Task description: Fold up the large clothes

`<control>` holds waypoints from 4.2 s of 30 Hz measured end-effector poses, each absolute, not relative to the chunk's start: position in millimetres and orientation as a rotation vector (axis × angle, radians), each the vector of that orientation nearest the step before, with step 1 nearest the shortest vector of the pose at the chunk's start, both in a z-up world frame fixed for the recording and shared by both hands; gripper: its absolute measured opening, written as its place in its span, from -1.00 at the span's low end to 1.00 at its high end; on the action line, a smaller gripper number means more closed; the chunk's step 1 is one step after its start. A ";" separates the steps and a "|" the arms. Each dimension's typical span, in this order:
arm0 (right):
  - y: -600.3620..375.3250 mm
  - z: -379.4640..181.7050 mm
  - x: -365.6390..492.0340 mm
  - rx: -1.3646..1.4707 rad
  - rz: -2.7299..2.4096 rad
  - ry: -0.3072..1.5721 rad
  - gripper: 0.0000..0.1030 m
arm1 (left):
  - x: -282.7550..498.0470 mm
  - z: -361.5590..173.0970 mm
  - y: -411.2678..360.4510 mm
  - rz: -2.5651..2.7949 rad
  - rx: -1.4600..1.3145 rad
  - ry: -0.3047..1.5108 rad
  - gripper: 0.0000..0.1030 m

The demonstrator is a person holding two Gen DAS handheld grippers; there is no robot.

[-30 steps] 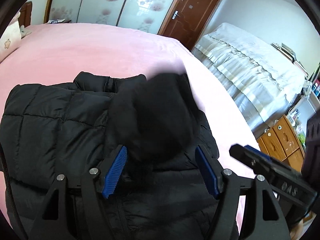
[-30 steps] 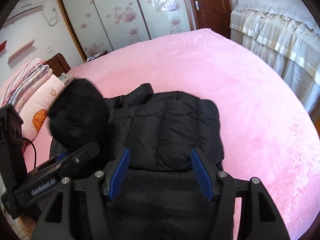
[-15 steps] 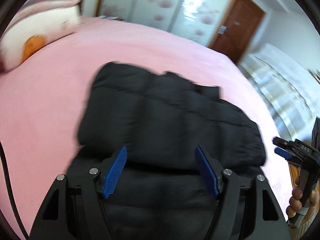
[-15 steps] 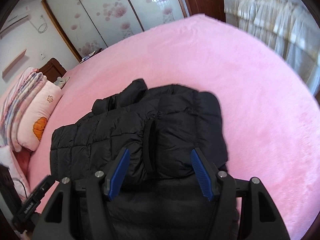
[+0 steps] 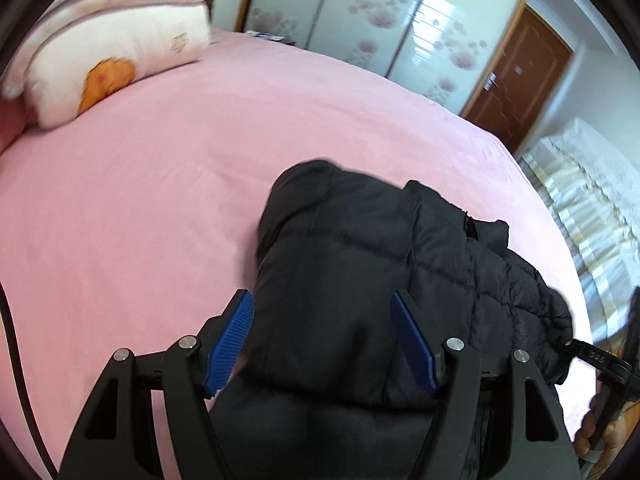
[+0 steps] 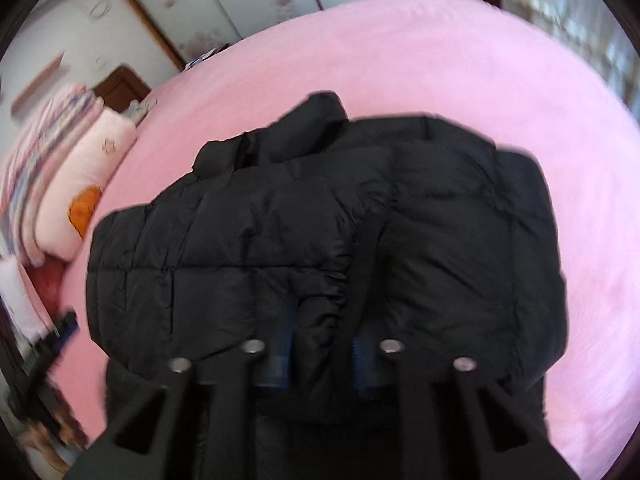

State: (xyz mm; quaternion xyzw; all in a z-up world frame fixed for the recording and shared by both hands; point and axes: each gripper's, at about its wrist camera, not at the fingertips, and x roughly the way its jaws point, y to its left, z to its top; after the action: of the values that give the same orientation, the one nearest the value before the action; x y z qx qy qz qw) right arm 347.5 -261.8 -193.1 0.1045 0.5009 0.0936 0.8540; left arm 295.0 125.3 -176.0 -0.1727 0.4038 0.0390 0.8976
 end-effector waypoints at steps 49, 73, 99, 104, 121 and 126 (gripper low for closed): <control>-163.6 -159.0 400.7 0.039 0.221 0.899 -0.08 | 401.7 -184.9 41.3 0.024 -0.197 0.902 0.32; -250.4 -207.9 417.1 0.062 0.060 1.001 -0.08 | 412.2 -209.6 28.3 0.057 -0.133 0.967 0.39; -253.8 -10.3 172.2 0.091 0.202 0.676 0.09 | 157.9 10.1 7.1 -0.096 -0.087 0.671 0.62; -258.9 10.5 125.3 0.072 0.220 0.619 0.13 | 115.7 22.4 6.8 -0.118 -0.099 0.665 0.62; -273.2 2.1 38.4 0.039 0.239 0.562 0.14 | 28.0 4.1 23.0 -0.083 -0.033 0.693 0.62; -282.1 -15.0 25.0 0.024 0.221 0.587 0.14 | 10.7 -12.5 47.6 -0.071 -0.089 0.684 0.62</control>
State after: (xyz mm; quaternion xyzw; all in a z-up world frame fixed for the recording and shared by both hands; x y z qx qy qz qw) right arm 25.0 -282.1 -15.0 0.0118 0.2889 0.1087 0.9511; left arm 10.7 47.6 -12.5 -0.0436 0.3350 -0.0348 0.9406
